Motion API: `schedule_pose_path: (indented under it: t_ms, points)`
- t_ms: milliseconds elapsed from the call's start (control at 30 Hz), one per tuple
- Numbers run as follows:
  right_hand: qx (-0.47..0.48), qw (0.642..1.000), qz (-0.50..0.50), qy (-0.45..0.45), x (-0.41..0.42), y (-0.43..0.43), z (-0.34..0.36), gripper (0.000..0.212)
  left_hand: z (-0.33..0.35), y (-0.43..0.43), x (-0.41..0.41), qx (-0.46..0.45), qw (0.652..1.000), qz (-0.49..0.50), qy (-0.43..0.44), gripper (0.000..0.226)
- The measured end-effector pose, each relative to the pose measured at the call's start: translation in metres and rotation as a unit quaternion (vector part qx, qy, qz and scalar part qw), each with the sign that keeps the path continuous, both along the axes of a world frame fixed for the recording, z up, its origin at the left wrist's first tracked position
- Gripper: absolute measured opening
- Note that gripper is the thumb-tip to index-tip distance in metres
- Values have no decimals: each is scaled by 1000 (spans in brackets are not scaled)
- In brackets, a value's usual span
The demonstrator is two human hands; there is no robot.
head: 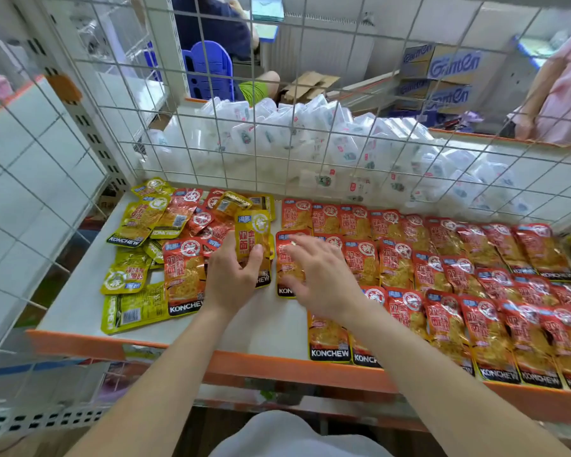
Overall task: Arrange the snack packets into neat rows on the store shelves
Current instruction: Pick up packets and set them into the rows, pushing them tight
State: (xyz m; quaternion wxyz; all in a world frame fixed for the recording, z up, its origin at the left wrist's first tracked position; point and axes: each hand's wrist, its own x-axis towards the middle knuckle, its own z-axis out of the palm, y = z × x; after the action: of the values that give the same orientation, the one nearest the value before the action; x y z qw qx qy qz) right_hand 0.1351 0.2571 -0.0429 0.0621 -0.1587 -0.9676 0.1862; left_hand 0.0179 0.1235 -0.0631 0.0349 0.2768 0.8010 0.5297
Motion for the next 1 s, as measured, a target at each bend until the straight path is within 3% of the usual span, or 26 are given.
schedule_pose_path:
  t_ms: [67, 367, 600, 767, 833, 933, 1000]
  points:
    - [34, 998, 38, -31, 9, -10, -9, 56, -1, -2, -1, 10, 1000, 16, -2, 23]
    - [8, 998, -4, -61, 1, -16, -8, 59, 0, -4, -4, 44, 999, 12, -22, 31]
    - [-54, 996, -65, 39, 21, -14, 3, 56, 9, -8, 12, 17, 1000, 25, 7, 21]
    - [-51, 991, -111, 51, 47, -5, 8, 55, 21, 6, 37, 30, 993, -19, -108, 13]
    - [-67, 989, -122, 57, 65, -1, 11, 56, 29, 13, 53, 31, 994, -19, -108, 18]
    - [-72, 985, -135, 82, 96, 7, 18, 55, 40, 21, 84, 28, 993, -16, -112, 4]
    - [-65, 982, -142, 101, 124, 16, 25, 55, 48, 30, 111, 29, 995, -26, -94, 13]
